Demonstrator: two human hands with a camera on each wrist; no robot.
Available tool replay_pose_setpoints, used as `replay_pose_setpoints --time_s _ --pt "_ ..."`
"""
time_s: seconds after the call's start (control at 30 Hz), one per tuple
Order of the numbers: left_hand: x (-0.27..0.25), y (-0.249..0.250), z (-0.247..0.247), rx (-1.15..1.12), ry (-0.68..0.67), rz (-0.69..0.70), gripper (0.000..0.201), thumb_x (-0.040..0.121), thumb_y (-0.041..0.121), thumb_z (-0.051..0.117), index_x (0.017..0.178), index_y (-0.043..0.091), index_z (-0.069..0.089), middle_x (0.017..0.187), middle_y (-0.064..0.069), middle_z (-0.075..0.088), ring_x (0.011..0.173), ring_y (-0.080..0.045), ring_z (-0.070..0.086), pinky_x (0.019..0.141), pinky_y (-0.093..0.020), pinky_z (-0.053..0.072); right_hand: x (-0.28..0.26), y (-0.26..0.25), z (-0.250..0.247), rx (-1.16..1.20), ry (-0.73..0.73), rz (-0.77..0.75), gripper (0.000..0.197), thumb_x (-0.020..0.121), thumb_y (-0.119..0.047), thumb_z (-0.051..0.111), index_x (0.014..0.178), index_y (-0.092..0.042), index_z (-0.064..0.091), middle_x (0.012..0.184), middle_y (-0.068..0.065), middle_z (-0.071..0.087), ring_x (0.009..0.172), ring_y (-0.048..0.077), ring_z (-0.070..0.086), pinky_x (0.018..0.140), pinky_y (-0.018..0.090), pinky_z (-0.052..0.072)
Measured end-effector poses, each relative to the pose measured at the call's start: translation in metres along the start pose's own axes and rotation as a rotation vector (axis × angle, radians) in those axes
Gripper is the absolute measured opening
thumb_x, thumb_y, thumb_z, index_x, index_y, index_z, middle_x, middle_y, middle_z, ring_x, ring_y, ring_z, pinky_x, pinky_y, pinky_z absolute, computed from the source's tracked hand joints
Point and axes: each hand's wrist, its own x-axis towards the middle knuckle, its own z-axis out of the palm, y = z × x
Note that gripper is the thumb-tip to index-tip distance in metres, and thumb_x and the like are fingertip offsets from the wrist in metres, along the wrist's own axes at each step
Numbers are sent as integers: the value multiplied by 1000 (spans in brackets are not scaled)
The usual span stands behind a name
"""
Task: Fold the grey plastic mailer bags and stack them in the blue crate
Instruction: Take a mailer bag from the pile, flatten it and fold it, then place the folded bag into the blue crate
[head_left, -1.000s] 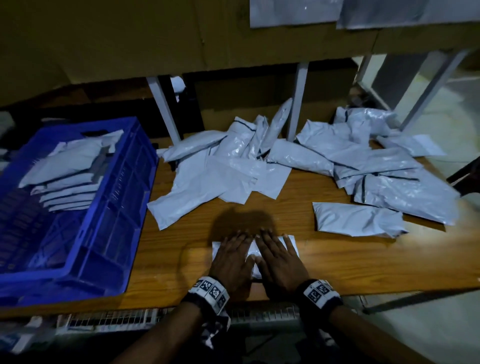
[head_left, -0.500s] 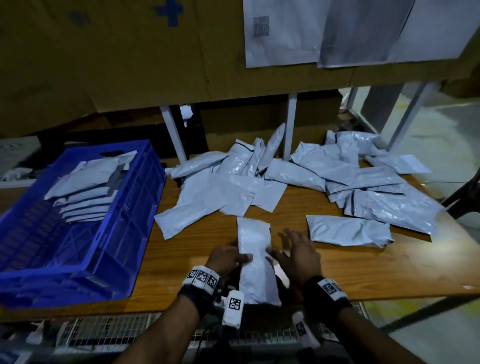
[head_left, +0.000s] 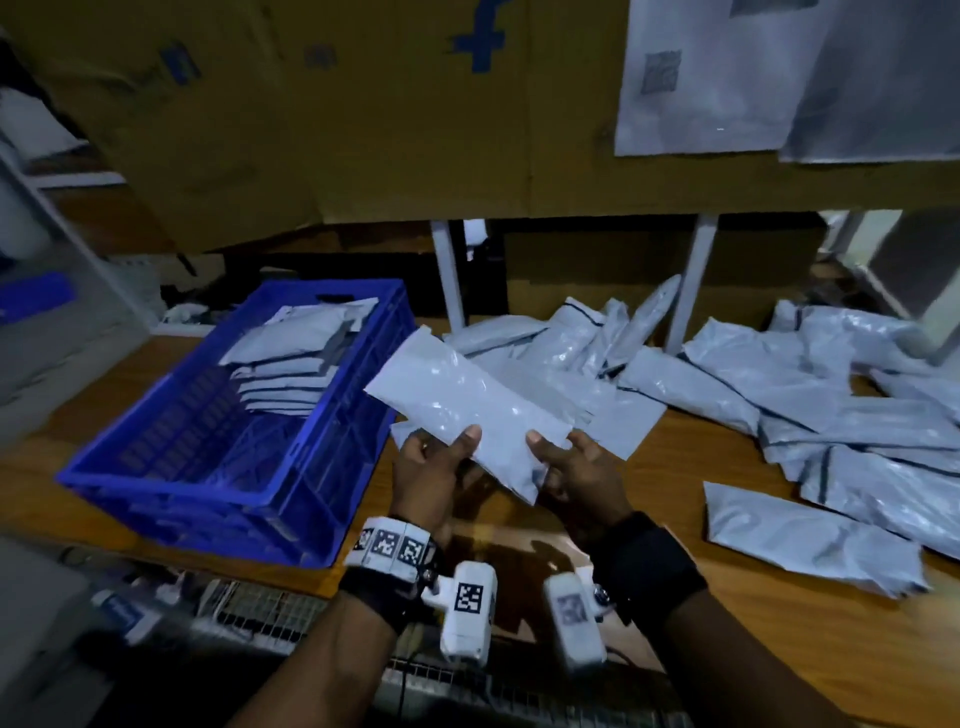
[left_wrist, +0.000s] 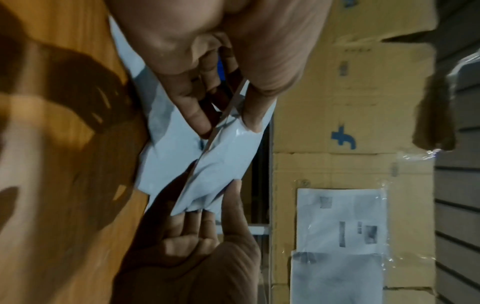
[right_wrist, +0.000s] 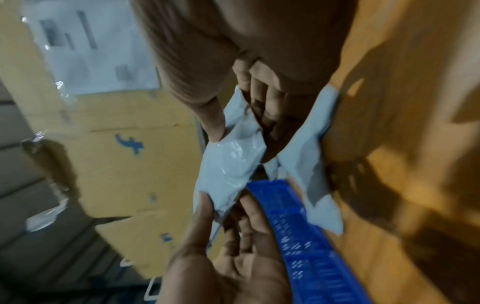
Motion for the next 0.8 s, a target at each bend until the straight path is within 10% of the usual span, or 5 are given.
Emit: replay_pose_setpoints --time_s 0.17,0.33,0.43,0.57,0.8 --pt "23 79 -53 -2 51 163 27 90 9 75 115 11 64 99 -9 78 87 -32 75 71 -43 62 39 1 69 -150 -52 -39 44 87 -11 80 127 -15 61 114 13 73 78 22 74 57 31 57" --pt "100 173 -137 104 83 281 35 93 10 71 126 14 59 92 -9 75 82 -34 68 69 -40 59 103 -3 160 -227 -28 -185 41 86 -13 82 123 -11 63 108 14 76 91 30 76 74 44 63" --pt "163 221 -187 138 68 261 43 93 8 69 133 15 53 103 -14 73 83 -35 67 64 -38 59 149 -6 220 -352 9 -267 27 88 -19 81 86 -10 56 63 12 59 51 22 55 50 31 49" --pt "245 268 -241 275 67 211 43 94 9 69 133 13 51 102 -14 70 75 -31 66 56 -33 55 208 -6 292 -540 113 -247 46 94 -25 76 69 -18 37 51 5 31 37 18 34 42 26 34" --pt "340 292 -285 521 77 188 17 93 -1 65 92 15 59 75 -12 57 59 -22 56 41 -22 48 306 20 337 -713 134 -57 18 93 -25 74 84 -18 60 88 6 64 77 23 65 73 35 59"
